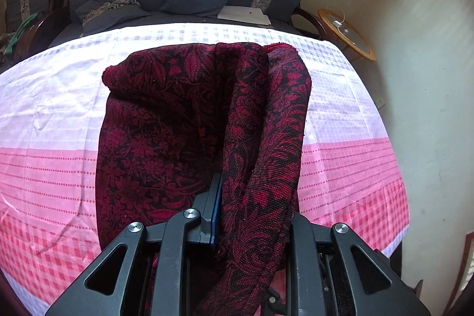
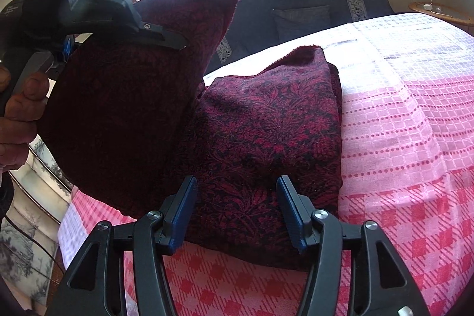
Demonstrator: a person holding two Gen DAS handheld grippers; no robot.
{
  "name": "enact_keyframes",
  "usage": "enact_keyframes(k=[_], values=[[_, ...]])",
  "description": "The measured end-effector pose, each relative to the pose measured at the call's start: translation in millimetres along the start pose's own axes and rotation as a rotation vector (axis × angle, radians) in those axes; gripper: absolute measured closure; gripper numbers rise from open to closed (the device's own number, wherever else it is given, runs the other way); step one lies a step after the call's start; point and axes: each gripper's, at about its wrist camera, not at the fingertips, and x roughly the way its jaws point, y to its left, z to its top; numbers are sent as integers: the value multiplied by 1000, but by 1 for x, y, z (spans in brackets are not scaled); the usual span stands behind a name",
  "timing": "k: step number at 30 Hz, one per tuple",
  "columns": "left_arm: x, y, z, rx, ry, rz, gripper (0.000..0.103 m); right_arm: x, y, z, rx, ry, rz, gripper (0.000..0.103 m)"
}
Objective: Fold small clothes
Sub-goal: 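Lift the sweater edge with the left gripper and fold it over the rest, then open the left gripper and release the folded edge onto the sweater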
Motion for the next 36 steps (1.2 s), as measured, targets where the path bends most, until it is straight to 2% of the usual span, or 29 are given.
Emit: enact_keyframes(k=[5, 10, 14, 17, 19, 20, 22, 25, 28, 30, 32, 33, 34, 36], values=[[31, -7, 0, -36, 33, -20, 82, -3, -1, -2, 9, -8, 11, 48], [44, -8, 1, -53, 57, -55, 81, -5, -2, -3, 23, -18, 25, 45], [45, -7, 4, -70, 93, -123, 74, -6, 0, -4, 25, -20, 28, 44], [40, 1, 10, -132, 111, -261, 67, -7, 1, -5, 29, -24, 25, 42], [35, 4, 15, -173, 123, -442, 65, -8, 1, -6, 33, -27, 21, 41], [30, 3, 17, -178, 120, -492, 65, -8, 2, -6, 34, -27, 20, 40], [9, -2, 20, -125, 45, -536, 64, -7, 2, -6, 36, -26, 17, 39], [-32, -1, 10, 19, -123, -500, 61, -9, 1, -7, 44, -32, 28, 37], [-60, 21, -19, 109, -295, -384, 52, -16, -5, -10, 74, -53, 69, 36], [-63, 45, -44, 142, -366, -340, 52, -25, -11, -12, 114, -65, 113, 36], [-54, 69, -65, 156, -395, -314, 52, -40, -17, -14, 134, -103, 120, 36], [-44, 79, -72, 154, -386, -301, 52, -50, -18, -13, 129, -126, 92, 35], [-32, 87, -79, 146, -361, -297, 52, -59, -19, -11, 127, -150, 67, 35], [-7, 94, -92, 112, -307, -333, 52, -73, -24, 2, 153, -177, 104, 35]])
